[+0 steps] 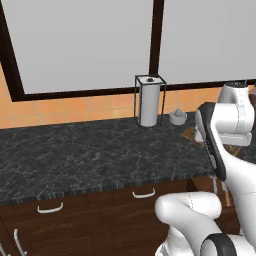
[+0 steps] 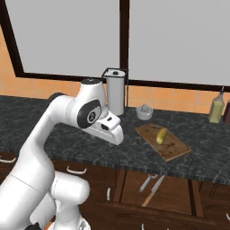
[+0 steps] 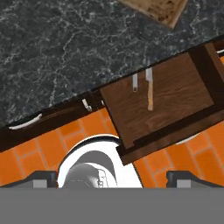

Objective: Place the appropriate cutting tool for cutting the cucumber skin on the cutting board.

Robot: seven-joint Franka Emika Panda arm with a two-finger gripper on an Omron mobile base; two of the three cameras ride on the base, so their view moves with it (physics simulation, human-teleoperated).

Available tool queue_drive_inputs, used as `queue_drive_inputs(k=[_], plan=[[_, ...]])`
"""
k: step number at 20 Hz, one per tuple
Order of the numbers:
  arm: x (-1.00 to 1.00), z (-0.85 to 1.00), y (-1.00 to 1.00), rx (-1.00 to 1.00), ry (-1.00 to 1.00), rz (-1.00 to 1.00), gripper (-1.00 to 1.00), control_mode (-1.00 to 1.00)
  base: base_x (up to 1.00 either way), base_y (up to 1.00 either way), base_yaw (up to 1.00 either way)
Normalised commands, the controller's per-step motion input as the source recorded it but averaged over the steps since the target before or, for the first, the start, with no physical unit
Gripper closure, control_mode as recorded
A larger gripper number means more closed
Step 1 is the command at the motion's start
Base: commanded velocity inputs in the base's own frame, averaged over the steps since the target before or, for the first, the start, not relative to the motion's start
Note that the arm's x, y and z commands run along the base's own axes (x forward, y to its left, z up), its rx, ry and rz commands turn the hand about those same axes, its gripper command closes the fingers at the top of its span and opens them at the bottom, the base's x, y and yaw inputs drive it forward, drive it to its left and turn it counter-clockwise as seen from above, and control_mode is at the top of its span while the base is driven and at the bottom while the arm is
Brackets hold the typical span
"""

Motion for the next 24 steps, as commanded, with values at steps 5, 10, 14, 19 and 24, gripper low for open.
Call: queue_drive_inputs(k=[5, 10, 14, 19, 24], plan=[[-0.02, -0.68, -0.38, 0.01, 0.07, -0.04, -1.0, -1.0, 0.0, 0.0, 0.0], [-0.19, -0.97, -0.55, 0.0, 0.13, -0.01, -1.0, -1.0, 0.0, 0.0, 0.0], [0.04, -0.86, -0.48, 0.07, 0.09, -0.05, -1.0, -1.0, 0.0, 0.0, 0.0], [0.43, -0.77, -0.32, 0.02, 0.04, -0.01, -1.0, -1.0, 0.0, 0.0, 0.0], [0.12, -0.81, -0.42, 0.0, 0.01, 0.0, -1.0, -1.0, 0.0, 0.0, 0.0]])
